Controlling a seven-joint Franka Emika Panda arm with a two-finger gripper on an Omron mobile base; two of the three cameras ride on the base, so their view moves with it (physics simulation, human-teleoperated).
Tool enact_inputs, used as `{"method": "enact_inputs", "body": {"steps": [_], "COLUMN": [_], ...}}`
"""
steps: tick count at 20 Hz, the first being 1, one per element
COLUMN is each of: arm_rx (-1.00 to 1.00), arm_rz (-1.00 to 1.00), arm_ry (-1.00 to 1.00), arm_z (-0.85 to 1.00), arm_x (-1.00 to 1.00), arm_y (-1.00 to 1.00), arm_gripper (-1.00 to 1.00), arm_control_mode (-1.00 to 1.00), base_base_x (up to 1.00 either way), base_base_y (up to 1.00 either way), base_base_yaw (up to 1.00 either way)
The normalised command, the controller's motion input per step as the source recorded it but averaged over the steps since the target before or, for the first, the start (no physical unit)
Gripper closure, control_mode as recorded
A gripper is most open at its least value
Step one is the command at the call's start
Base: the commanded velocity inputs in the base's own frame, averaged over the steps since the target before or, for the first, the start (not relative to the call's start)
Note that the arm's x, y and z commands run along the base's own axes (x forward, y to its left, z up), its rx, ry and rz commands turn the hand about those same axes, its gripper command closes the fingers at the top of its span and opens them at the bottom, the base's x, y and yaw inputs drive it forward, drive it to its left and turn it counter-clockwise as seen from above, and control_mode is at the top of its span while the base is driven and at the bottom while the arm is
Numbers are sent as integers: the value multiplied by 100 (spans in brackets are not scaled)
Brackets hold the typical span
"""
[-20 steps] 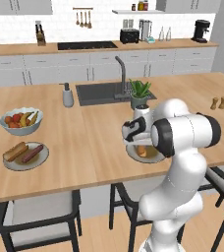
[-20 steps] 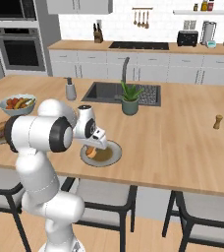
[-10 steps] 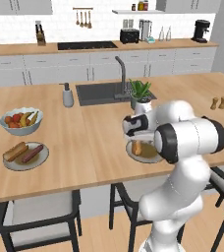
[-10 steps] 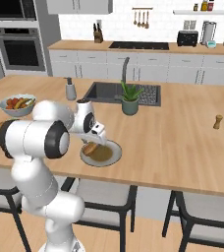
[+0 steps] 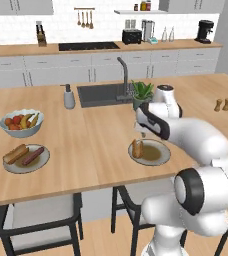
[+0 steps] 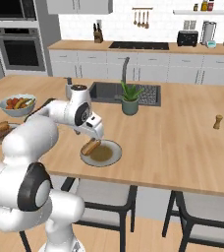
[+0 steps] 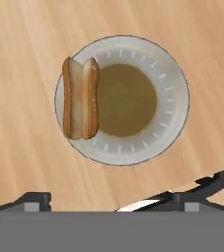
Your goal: Place one bun and one sausage from the bowl on each plate.
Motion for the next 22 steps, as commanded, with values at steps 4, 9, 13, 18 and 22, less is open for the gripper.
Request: {"method": "enact_inputs", "body": {"steps": [4, 9, 13, 18, 22], "arm_rx": [8, 1, -1, -3, 0], "arm_rz": [-6, -4, 0, 0, 0], "arm_ry": [31, 28, 11, 2, 0], "arm_z": [97, 62, 13, 0, 0], "arm_x": [-88, -100, -100, -60, 0], "arm_y": [-9, -9, -11, -1, 0], "arm_gripper": [-100, -100, -100, -100, -100], "arm_control_mode": [-100, -100, -100, 100, 100], "base_base_x": [0, 0, 0, -40, -99], "base_base_y": [0, 0, 0, -4, -70], "base_base_yaw": [0, 0, 0, 0, -8]}}
